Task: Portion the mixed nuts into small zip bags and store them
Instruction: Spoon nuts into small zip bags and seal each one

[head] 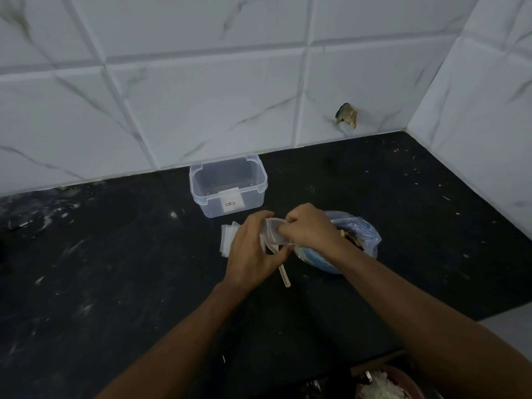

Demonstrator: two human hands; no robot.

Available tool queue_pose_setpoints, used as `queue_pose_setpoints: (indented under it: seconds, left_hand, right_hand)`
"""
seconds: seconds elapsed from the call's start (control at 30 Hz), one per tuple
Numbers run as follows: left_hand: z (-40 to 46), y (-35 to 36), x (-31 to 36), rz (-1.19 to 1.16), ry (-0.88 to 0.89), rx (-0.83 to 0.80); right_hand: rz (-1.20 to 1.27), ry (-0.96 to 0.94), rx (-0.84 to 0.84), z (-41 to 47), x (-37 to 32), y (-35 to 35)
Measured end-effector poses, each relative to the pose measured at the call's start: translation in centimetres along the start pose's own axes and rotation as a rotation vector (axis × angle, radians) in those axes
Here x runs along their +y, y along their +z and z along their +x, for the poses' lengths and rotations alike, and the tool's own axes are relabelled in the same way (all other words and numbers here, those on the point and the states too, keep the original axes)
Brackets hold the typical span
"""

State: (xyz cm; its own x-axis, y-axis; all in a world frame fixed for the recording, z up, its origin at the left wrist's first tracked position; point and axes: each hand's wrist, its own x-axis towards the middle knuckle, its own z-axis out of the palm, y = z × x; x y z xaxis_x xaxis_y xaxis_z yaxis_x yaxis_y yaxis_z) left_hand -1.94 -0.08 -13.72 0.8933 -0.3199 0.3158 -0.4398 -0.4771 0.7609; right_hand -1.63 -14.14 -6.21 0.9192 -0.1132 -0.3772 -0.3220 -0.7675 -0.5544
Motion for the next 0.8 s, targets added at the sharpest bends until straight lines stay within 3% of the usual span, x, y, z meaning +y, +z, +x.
queue_pose_setpoints:
  seconds: [0.27,0.4,0.5,0.6,0.8]
  left_hand:
    - [-0.1,-0.6,0.2,-0.01,-0.013,0.034]
    - [0.4,-2.0,-0.6,-0.012,-0.069,0.081]
    - [0.3,-2.7,-1.2,0.002,-0.126,0.108]
    - [0.2,-2.7,-1.2,-0.002,-0.149,0.1]
    - [0.2,-2.6,-1.3,0.012,-0.112,0.077]
  right_hand:
    - [0.192,-0.025,0.031,-0.2,0.2,1.0]
    - [0.344,0.024,0.147,-0.8,1.8,1.5]
    - [0.045,0.096,0.108,-0.7,4.4,4.6]
    - [-0.325,0.04,0.149,-0.1,5.9,8.6]
    - [-0.505,-0.027,0.18,0.6,5.6,10.7]
